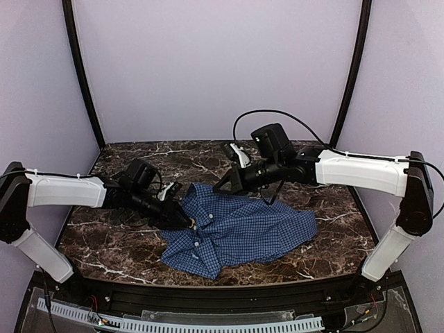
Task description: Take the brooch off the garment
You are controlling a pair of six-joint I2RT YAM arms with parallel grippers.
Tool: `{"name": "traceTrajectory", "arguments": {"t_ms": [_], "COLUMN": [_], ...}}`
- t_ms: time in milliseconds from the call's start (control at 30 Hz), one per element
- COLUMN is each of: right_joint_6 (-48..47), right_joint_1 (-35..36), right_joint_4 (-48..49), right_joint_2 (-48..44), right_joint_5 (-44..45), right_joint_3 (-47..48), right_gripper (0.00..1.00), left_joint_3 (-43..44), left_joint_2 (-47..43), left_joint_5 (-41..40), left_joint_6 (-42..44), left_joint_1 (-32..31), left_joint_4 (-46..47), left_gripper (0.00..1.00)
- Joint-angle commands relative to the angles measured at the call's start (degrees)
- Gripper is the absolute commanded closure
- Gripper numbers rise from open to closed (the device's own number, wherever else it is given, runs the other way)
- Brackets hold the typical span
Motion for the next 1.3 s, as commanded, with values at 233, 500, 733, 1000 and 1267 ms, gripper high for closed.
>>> {"name": "traceTrajectory", "arguments": {"t_ms": [233, 500, 733, 1000, 1267], "right_joint_6": [1.43, 1.43, 1.60, 1.77, 2.52], "right_joint_1": [-0.33, -0.48, -0.65, -1.20, -1.40], "right_joint_4": [1.96, 1.43, 1.41, 1.31, 2.28], "right_joint_2": [-0.81, -0.49, -0.12, -0.56, -1.25], "right_joint_5": [-0.44, -0.15, -0.20, 0.02, 0.19], "right_joint_3": [0.72, 1.98, 2.65, 2.34, 1.08], "right_gripper": [1.00, 1.00, 1.00, 1.00, 1.00], "left_joint_3": [-3.40, -3.17, -0.07, 1.58, 4.63], "left_joint_2": [2.04, 4.02, 7.41, 5.39, 3.67], "left_joint_5": [0.20, 0.59, -0.56, 1.29, 1.18], "left_joint_6": [2.25, 2.91, 5.98, 16.80, 25.33], "left_joint_1": [2.84, 4.09, 4.16, 4.04, 1.78], "left_joint_4": [6.64, 9.61, 6.75, 4.44, -5.07], "left_gripper": [0.64, 0.58, 0.57, 0.60, 0.66]}}
